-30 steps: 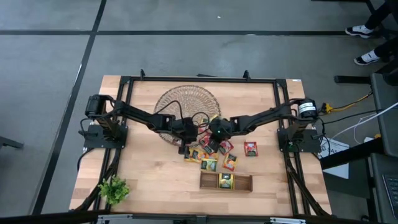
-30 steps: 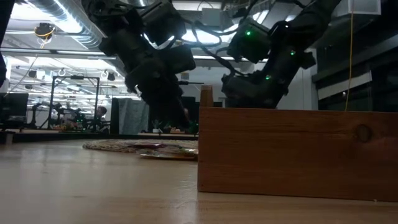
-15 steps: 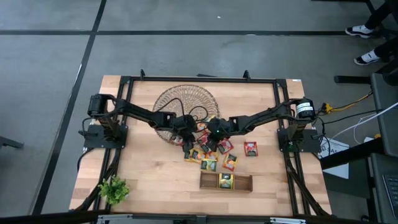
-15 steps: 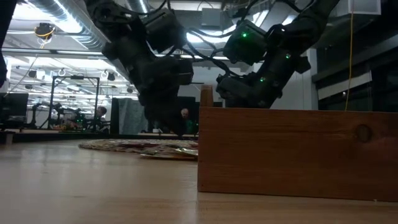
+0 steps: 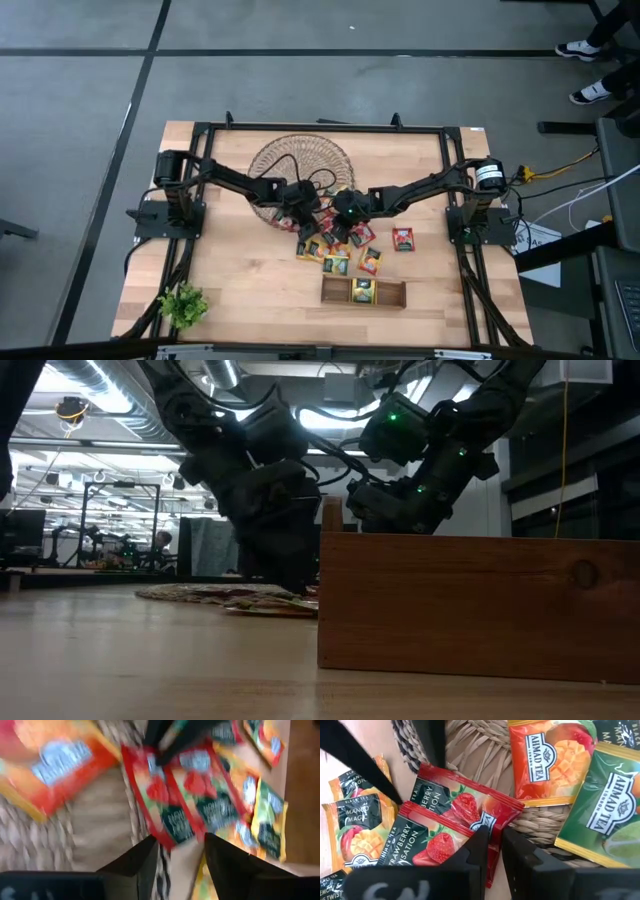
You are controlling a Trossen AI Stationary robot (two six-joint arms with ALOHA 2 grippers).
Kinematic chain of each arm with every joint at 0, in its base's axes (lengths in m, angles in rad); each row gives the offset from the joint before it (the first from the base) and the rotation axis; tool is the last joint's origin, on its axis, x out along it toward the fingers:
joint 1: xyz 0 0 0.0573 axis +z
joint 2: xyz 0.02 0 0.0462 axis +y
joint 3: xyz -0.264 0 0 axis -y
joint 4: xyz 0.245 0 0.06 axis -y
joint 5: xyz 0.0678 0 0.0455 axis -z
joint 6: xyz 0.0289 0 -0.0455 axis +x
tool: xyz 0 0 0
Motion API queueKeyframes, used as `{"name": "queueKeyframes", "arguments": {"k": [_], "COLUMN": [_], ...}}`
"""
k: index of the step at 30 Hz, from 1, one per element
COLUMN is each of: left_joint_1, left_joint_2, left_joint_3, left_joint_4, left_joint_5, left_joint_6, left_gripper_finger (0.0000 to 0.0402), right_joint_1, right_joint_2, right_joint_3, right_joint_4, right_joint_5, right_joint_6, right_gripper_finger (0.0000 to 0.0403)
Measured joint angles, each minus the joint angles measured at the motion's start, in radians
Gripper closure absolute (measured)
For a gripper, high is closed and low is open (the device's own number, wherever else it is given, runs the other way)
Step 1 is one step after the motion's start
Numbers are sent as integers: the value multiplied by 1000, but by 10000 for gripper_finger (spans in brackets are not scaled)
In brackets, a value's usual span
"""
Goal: Pick & Place Tea
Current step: Put the red tea bag into the left section of the wooden organizer
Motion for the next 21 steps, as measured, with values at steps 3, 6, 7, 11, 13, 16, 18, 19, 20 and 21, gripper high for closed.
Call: {"name": "queueKeyframes", "arguments": {"k": [3,6,7,11,13,16,18,19,20,21], "left_joint_1": [1,0,0,0,0,0,0,0,0,0], "left_joint_2": [0,0,0,0,0,0,0,0,0,0], "left_joint_3": [0,0,0,0,0,0,0,0,0,0], "left_joint_4": [10,10,10,10,10,9,9,9,9,9], "left_joint_5": [-8,-7,-7,1,13,19,19,19,19,17], "left_joint_6": [-9,-14,-21,-33,-33,-26,-15,-11,-9,-9], "left_gripper_finger": [248,255,258,277,292,320,342,354,365,377], "right_joint_1": [0,0,0,0,0,1,1,1,1,1], "right_joint_2": [0,1,1,2,2,2,2,2,2,2], "right_joint_3": [0,0,-1,-1,-1,-1,-1,-1,-1,-1], "right_joint_4": [17,40,47,54,56,58,59,61,63,66], "right_joint_5": [3,3,3,4,4,4,4,4,3,3], "right_joint_6": [-1,-3,-10,-18,-18,-18,-18,-19,-19,-20], "right_gripper_finger": [350,350,350,350,350,350,350,350,350,350]}}
